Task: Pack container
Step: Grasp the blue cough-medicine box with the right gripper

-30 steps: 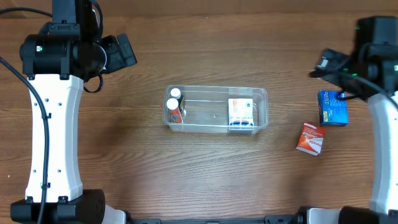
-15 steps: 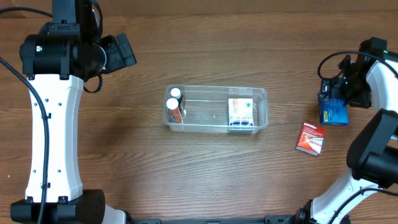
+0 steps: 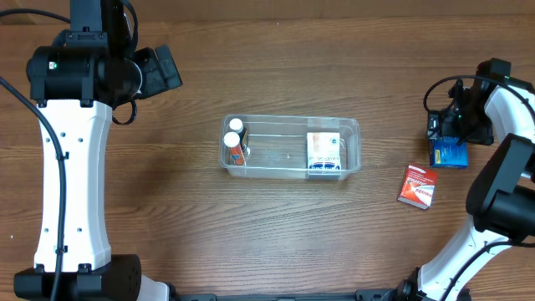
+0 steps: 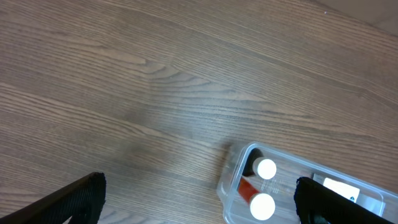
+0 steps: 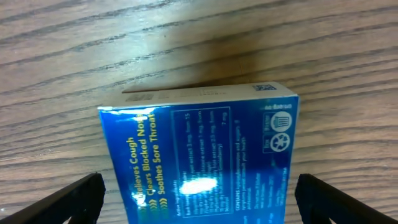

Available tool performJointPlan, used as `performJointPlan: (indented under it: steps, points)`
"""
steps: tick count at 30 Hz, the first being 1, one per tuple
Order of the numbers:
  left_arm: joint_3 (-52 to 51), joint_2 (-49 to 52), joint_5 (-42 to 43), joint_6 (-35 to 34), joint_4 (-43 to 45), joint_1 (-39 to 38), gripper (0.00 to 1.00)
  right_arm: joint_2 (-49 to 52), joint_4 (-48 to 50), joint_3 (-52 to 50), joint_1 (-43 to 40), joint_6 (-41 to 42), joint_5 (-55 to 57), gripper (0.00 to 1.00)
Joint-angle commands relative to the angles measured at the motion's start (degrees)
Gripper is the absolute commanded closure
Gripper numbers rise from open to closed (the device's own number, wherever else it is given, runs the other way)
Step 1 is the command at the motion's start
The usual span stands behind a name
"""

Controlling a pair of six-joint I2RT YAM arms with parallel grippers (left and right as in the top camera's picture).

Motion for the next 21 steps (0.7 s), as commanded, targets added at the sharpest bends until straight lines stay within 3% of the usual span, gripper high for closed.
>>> performJointPlan:
  steps: [1,7,14,21]
  points:
    - [0.9,-0.2,-0.9,1.4,0.1,0.3,0.02,1.0,0.7,-1.1,-0.9,-0.5,0.3,0.0]
    - [0.9,-0.2,-0.8,1.5,0.1,0.3,0.02,1.0,3.3,-5.3,-0.9,-0.5,0.3,0.02]
    - [0.9,-0.2,-0.8,1.8,0.1,0.3,0.02,1.0,3.9,-4.6,-0.9,-0.5,0.3,0.23]
    - [0.9,-0.2,-0.8,1.8,0.1,0.3,0.02,-3.0,-1.3,4.6,-0.2,6.4,0.3,0.25]
